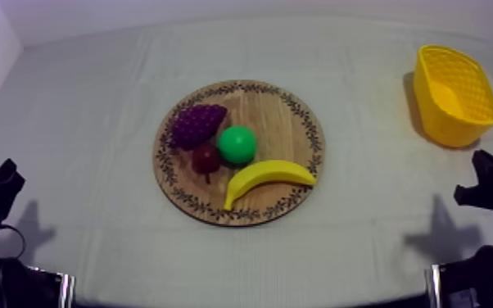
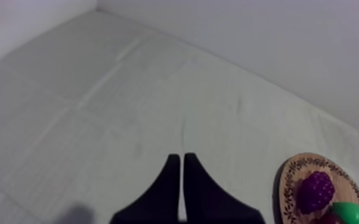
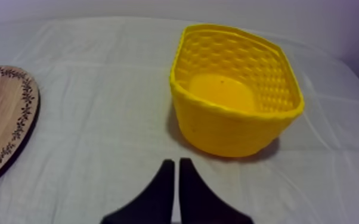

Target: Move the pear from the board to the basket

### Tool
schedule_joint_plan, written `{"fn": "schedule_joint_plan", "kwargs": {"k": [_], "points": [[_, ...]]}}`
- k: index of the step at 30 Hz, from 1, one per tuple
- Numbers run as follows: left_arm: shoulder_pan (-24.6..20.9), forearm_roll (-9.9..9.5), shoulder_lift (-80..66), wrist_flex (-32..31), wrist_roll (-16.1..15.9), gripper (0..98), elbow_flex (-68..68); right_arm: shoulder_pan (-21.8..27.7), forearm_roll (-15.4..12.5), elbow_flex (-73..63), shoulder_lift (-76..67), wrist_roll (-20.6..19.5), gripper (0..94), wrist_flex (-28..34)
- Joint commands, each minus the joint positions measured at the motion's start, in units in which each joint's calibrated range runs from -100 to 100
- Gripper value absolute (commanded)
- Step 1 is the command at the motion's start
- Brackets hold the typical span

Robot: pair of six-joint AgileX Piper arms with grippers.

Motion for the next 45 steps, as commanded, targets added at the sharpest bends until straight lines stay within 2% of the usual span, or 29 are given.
{"fn": "schedule_joint_plan", "kwargs": {"k": [1,45], "points": [[0.0,-0.02,0.0,0.0,0.0,0.1,0.0,0.0,0.0,0.0,0.0,-0.1,0.3,0.0],[0.0,-0.02,0.0,0.0,0.0,0.1,0.0,0.1,0.0,0.1,0.0,-0.7,0.3,0.0]]}}
